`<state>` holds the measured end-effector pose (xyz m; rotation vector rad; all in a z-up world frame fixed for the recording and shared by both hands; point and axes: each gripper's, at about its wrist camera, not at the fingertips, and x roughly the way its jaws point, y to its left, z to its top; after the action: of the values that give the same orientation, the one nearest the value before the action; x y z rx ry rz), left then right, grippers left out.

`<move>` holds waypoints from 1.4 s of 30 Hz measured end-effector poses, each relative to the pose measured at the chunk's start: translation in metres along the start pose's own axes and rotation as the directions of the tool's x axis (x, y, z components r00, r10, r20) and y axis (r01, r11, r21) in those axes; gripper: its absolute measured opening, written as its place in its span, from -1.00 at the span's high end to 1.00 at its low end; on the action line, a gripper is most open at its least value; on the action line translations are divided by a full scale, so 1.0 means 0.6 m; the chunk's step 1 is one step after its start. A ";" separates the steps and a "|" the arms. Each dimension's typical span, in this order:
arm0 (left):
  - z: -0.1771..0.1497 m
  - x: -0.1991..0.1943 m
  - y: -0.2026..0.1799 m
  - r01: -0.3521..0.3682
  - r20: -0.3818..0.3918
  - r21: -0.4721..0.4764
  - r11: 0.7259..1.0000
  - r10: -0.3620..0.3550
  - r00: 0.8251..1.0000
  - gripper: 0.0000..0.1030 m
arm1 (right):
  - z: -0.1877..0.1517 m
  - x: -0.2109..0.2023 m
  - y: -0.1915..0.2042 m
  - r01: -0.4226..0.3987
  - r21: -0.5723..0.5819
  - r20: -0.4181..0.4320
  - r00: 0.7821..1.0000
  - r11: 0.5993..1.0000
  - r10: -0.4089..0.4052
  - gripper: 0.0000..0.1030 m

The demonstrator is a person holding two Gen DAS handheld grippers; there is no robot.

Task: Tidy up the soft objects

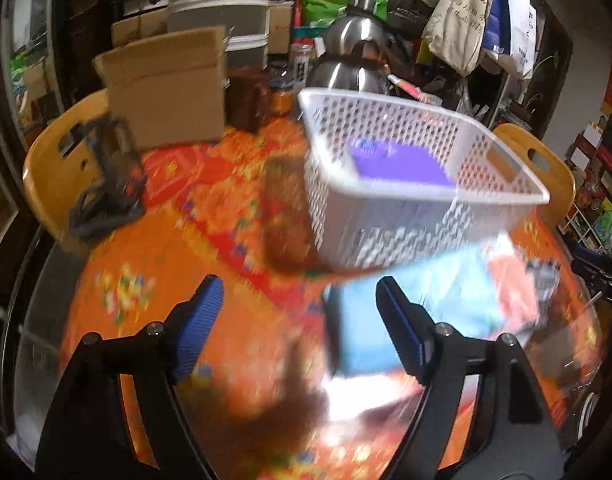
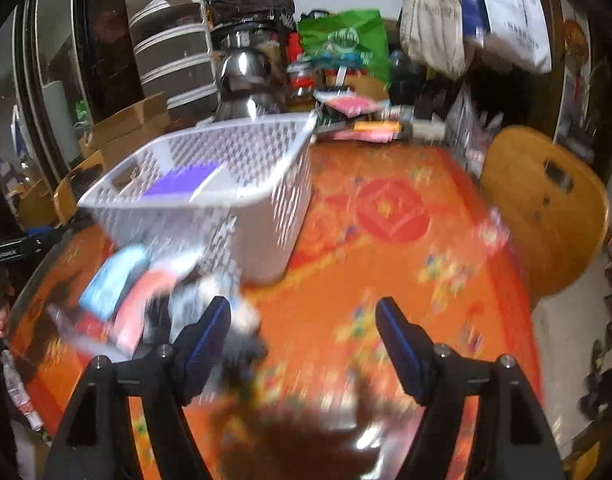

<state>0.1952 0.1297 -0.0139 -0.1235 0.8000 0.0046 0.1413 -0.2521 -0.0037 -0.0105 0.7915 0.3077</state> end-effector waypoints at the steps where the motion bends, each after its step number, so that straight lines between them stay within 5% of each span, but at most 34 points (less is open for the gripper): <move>1: -0.018 -0.003 0.004 0.000 -0.003 -0.002 1.000 0.000 1.000 -0.49 | -0.023 0.000 0.002 -0.019 0.004 -0.017 1.000 1.000 0.019 -0.46; 9: -0.153 -0.030 0.009 0.059 -0.021 -0.027 0.998 -0.059 0.998 -0.49 | -0.124 0.026 0.058 -0.115 -0.032 -0.101 0.989 0.993 0.111 -0.46; 16: -0.205 -0.025 -0.031 0.080 -0.035 0.035 0.996 -0.079 0.996 -0.49 | -0.132 0.043 0.077 -0.144 -0.031 -0.119 0.983 0.989 0.139 -0.45; 42: -0.221 -0.115 -0.049 0.136 0.044 0.090 0.987 -0.141 0.989 -0.49 | -0.148 0.031 0.078 -0.179 -0.028 -0.117 0.978 0.983 0.175 -0.45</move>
<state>0.0537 0.0886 -0.0526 -0.0964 0.7390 -0.1580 0.0788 -0.2133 -0.0745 0.0062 0.9022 0.4949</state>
